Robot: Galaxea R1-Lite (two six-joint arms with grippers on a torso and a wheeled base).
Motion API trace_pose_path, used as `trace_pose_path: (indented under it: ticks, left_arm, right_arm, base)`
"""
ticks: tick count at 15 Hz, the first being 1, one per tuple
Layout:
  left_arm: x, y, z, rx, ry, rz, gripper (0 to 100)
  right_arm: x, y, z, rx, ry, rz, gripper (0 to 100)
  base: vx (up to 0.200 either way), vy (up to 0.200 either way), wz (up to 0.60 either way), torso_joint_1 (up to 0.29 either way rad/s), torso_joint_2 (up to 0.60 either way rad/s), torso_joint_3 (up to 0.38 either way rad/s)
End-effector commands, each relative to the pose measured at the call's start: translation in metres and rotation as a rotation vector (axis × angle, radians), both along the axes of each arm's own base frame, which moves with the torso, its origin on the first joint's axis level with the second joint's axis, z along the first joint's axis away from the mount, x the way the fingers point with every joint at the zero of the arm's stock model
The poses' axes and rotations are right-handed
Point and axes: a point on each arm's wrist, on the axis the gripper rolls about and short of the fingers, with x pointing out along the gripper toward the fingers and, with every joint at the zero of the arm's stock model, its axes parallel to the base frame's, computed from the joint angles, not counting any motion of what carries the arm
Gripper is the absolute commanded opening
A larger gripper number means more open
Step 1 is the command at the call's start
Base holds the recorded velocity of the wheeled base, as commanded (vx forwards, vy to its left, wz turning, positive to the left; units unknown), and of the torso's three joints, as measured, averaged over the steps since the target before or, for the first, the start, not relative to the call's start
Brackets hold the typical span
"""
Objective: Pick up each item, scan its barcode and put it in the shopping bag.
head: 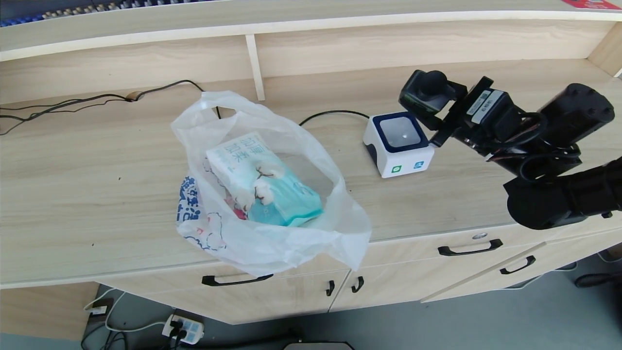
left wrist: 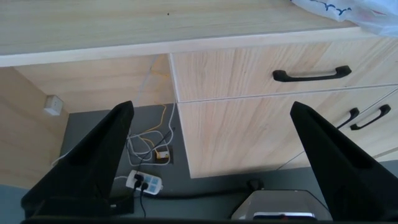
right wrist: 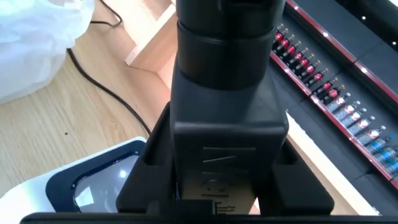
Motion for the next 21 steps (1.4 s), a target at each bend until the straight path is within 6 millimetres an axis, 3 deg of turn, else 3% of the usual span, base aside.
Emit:
trace_pose_path:
  ticks: [1,4,9,11,13,14,17,21]
  left_arm:
    - [0.0,0.0,0.0,-0.001,0.001,0.0,100]
    - [0.0,0.0,0.0,-0.001,0.001,0.0,100]
    - [0.0,0.0,0.0,-0.006,0.001,0.0,100]
    - [0.0,0.0,0.0,-0.006,0.002,0.0,100]
    - [0.0,0.0,0.0,0.002,0.001,0.0,100]
    - [0.0,0.0,0.0,0.002,0.002,0.0,100]
    - [0.0,0.0,0.0,0.001,0.004,0.0,100]
    - [0.0,0.0,0.0,-0.001,0.006,0.0,100]
  right_arm:
    - [0.003,0.01,-0.008,-0.005,0.014,0.023,0]
    - [0.01,0.011,-0.022,0.007,0.03,0.031,0]
    - [0.01,0.01,-0.013,0.038,0.015,0.04,0]
    - [-0.005,0.011,0.005,0.086,-0.012,0.038,0]
    - [-0.043,0.029,0.026,0.228,0.022,0.028,0]
    - [-0.054,0.037,0.026,0.265,0.052,0.027,0]
    - [-0.092,0.06,0.003,0.446,0.281,0.03,0]
    - [-0.105,0.042,0.018,0.531,0.297,0.044,0]
  base:
    - [0.0,0.0,0.0,0.0,0.0,0.0]
    - [0.0,0.0,0.0,0.0,0.0,0.0]
    - [0.0,0.0,0.0,0.0,0.0,0.0]
    - [0.0,0.0,0.0,0.0,0.0,0.0]
    - [0.0,0.0,0.0,0.0,0.0,0.0]
    - [0.0,0.0,0.0,0.0,0.0,0.0]
    - [0.0,0.0,0.4,-0.002,0.0,0.002]
    - [0.0,0.0,0.6,0.001,0.0,0.001]
